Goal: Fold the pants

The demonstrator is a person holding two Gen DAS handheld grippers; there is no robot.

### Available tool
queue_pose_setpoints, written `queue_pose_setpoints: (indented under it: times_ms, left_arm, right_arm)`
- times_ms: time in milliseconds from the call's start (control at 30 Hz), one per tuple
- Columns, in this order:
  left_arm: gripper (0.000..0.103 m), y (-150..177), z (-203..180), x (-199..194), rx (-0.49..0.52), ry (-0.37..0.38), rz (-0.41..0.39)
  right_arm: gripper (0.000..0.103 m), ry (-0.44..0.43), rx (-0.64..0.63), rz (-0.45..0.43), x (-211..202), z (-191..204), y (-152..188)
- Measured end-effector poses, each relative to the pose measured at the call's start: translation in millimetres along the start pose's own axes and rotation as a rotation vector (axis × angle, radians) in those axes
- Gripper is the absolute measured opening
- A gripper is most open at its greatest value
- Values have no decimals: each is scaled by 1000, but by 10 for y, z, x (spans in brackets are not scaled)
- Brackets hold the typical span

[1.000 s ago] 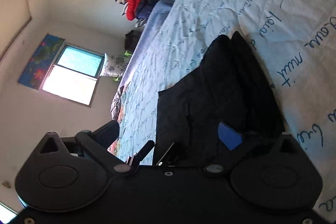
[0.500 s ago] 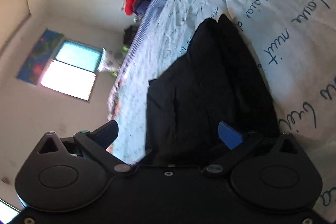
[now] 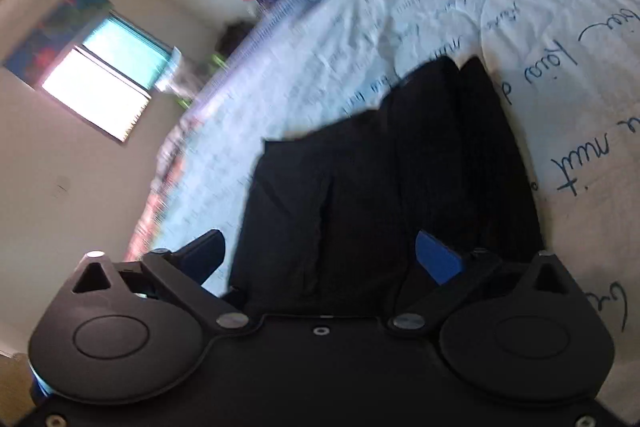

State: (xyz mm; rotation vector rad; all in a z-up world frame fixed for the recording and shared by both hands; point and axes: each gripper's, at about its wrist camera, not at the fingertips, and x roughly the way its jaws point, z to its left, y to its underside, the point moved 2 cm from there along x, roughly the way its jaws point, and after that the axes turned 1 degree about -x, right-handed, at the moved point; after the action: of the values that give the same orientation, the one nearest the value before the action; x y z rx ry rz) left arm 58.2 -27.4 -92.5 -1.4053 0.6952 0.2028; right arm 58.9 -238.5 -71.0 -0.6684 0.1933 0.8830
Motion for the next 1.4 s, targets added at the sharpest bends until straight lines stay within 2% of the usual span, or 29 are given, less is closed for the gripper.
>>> queue_pose_setpoints:
  times_ms: [100, 200, 267, 367, 400, 433, 533, 667, 800, 900, 933, 1000, 1100, 1167, 1400]
  left_arm:
    - [102, -91, 42, -114, -36, 11, -30]
    - [102, -237, 133, -103, -80, -2, -57]
    - [102, -319, 171, 7, -105, -46, -45]
    - [103, -295, 221, 272, -120, -142, 46]
    - [103, -241, 248, 344, -127, -155, 78]
    - [102, -177, 285, 371, -155, -137, 77]
    - [103, -93, 435, 310, -251, -95, 64]
    - [101, -166, 444, 179, -243, -148, 61]
    - [102, -253, 403, 82, -218, -132, 19]
    - [102, -256, 315, 181, -178, -144, 56]
    - [103, -237, 308, 230, -174, -149, 77]
    - [103, -178, 326, 294, -194, -139, 82]
    - [103, -136, 385, 319, -240, -126, 82]
    - [103, -130, 389, 320, -244, -128, 85]
    - [103, -159, 356, 316, -239, -144, 97]
  right_arm:
    - [103, 28, 54, -44, -224, 34, -49]
    - [103, 88, -78, -131, -382, 242, -107]
    - [103, 140, -124, -156, -357, 320, -137]
    - [103, 231, -170, -123, -149, 307, -112]
    - [103, 262, -183, -95, -59, 267, -85]
    - [103, 296, -193, -60, 40, 199, -44]
    - [103, 294, -264, -99, 27, 163, 106]
    - [103, 318, -242, -104, -86, 231, 33]
    - [103, 370, -333, -136, -148, 322, 36]
    - [103, 422, -322, -81, -31, 150, 93]
    - [103, 412, -335, -92, -24, 109, 126]
    - [103, 413, -405, -126, -43, 131, 240]
    - [103, 483, -517, -122, 35, 228, 369]
    - [103, 514, -541, -118, 70, 265, 388]
    - [103, 492, -519, -133, 26, 232, 379]
